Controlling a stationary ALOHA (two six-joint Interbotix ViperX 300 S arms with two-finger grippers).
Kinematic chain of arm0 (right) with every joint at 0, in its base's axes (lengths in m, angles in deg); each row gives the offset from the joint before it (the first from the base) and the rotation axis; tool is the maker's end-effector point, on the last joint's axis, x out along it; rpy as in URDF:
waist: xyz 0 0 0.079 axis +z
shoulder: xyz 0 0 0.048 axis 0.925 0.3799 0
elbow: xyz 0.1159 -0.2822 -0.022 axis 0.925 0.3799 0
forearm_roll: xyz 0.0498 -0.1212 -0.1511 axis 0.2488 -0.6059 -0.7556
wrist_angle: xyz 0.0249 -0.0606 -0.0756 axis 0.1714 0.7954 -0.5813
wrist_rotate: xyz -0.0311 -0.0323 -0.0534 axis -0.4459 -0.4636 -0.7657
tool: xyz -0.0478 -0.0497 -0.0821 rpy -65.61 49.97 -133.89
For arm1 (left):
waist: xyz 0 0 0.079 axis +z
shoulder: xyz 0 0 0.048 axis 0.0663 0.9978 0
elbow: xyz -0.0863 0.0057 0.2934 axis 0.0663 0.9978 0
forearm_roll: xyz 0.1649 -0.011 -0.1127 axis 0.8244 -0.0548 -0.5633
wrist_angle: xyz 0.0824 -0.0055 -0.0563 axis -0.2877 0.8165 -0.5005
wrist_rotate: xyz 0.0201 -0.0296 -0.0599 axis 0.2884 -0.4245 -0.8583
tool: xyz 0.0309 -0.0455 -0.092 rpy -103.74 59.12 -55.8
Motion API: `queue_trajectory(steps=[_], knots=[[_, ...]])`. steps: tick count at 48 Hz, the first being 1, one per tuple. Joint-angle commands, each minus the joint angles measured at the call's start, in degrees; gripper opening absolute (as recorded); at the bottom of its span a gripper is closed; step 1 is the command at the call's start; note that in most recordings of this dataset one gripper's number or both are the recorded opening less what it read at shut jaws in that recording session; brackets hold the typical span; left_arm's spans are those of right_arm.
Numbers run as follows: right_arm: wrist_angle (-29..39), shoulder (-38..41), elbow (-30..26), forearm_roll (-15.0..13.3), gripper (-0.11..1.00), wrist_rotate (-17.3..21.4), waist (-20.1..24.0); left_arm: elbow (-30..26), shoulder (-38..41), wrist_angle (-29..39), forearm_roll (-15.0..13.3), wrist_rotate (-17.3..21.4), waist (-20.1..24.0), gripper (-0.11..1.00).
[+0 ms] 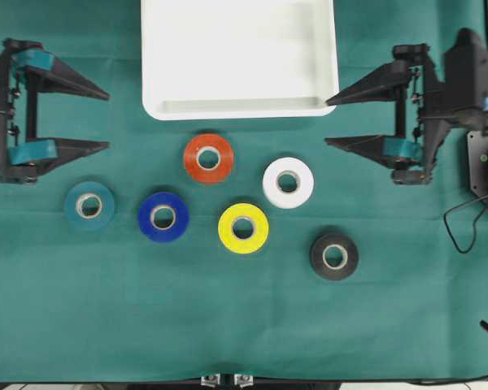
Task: Put the tape alternately from left to right into the white case.
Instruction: 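Lower both grippers from rest toward the table beside the tape rolls, then move the right gripper over the yellow tape roll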
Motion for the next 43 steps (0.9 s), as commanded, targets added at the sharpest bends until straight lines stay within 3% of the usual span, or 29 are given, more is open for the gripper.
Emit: queue_trajectory(steps=[1,21,43], knots=[[1.3,1.6,-2.5,0.0,0.74,0.0,-0.1,-1.9,1.5,0.6,-0.2,0.0,0.3,0.65],[5.2,7.8,-6.2,0.0,0.74,0.0,-0.1,-6.9,9.8,7.6,-0.2,0.1,0.3,0.65],[5.4,9.9,-6.9,0.0,0.74,0.2,1.8,-6.9,10.5,7.7,-0.2,0.1,0.3,0.64]])
